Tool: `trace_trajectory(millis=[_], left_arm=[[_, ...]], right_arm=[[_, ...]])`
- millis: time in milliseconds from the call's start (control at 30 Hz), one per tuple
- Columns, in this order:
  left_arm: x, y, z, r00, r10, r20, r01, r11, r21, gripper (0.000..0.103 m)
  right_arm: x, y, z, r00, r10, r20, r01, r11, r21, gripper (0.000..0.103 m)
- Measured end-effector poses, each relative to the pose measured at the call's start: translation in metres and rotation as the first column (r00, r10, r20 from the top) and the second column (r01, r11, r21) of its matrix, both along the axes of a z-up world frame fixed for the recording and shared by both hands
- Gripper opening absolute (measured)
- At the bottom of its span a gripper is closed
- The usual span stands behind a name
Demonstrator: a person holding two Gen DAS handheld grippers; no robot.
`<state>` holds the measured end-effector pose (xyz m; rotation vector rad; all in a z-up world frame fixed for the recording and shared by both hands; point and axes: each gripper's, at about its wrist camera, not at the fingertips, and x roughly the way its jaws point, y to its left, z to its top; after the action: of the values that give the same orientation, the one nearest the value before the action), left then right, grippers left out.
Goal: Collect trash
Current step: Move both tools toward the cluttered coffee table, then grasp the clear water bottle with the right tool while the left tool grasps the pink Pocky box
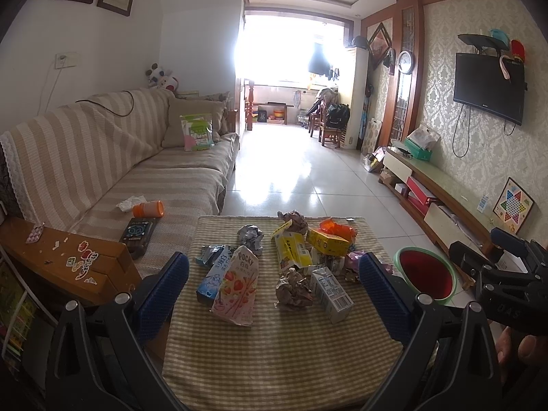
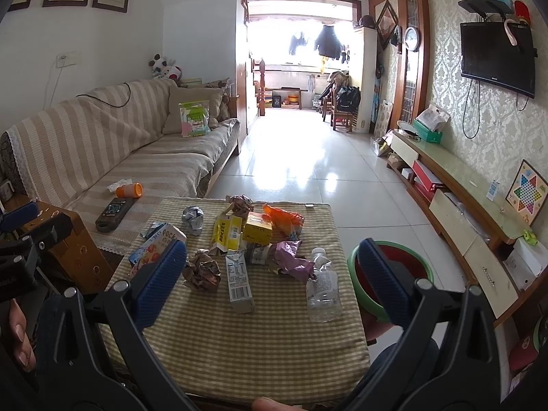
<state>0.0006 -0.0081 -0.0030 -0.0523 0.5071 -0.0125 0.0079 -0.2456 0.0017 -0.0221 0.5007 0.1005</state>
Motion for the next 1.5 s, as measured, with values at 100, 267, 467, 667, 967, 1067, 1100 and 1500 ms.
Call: trace_trajectory(millis=[100, 267, 467, 667, 967, 1067, 1100, 1500], left_arm=[[0.000, -0.002, -0.001, 1.000, -0.002, -0.002, 0.002, 1.000, 0.001, 0.095], [0.000, -0.002, -0.001, 1.000, -0.001, -0.001, 0.001, 1.000, 0.001, 0.095], [0.000, -0.004, -0.002, 1.000, -0.003, -0.003, 0.003, 1.000, 0.001, 0.095], [0.001, -0.008, -0.013, 1.000, -0.004, -0.025, 0.004, 1.000, -0.002, 0.095], [0.024, 0.010, -0.047, 0.986, -0.038, -0.162, 0.032, 0.999, -0.039, 0.095], [0.036, 0.020, -0.058, 0.978, -0.040, -0.204, 0.029, 0.998, -0.054, 0.095], [0.041, 0.022, -0.061, 0.976, -0.040, -0.215, 0.028, 0.998, -0.058, 0.095], [0.111, 0.048, -0.106, 0.939, -0.055, -0.339, 0.039, 0.998, -0.054, 0.095]], right_arm=[[0.000, -0.002, -0.002, 1.000, -0.003, -0.002, 0.003, 1.000, 0.000, 0.099], [0.000, -0.003, -0.002, 1.000, -0.003, -0.001, 0.003, 1.000, -0.001, 0.099], [0.001, -0.005, -0.004, 1.000, -0.004, -0.003, 0.004, 1.000, -0.002, 0.099], [0.006, -0.005, -0.010, 1.000, -0.008, -0.021, 0.008, 1.000, -0.006, 0.099], [0.036, -0.016, -0.040, 0.993, -0.039, -0.111, 0.040, 0.999, 0.010, 0.099], [0.051, -0.022, -0.052, 0.988, -0.039, -0.150, 0.042, 0.999, 0.019, 0.099], [0.056, -0.024, -0.057, 0.985, -0.038, -0.166, 0.042, 0.999, 0.023, 0.099], [0.118, -0.056, -0.107, 0.944, -0.073, -0.320, 0.097, 0.994, 0.059, 0.099]])
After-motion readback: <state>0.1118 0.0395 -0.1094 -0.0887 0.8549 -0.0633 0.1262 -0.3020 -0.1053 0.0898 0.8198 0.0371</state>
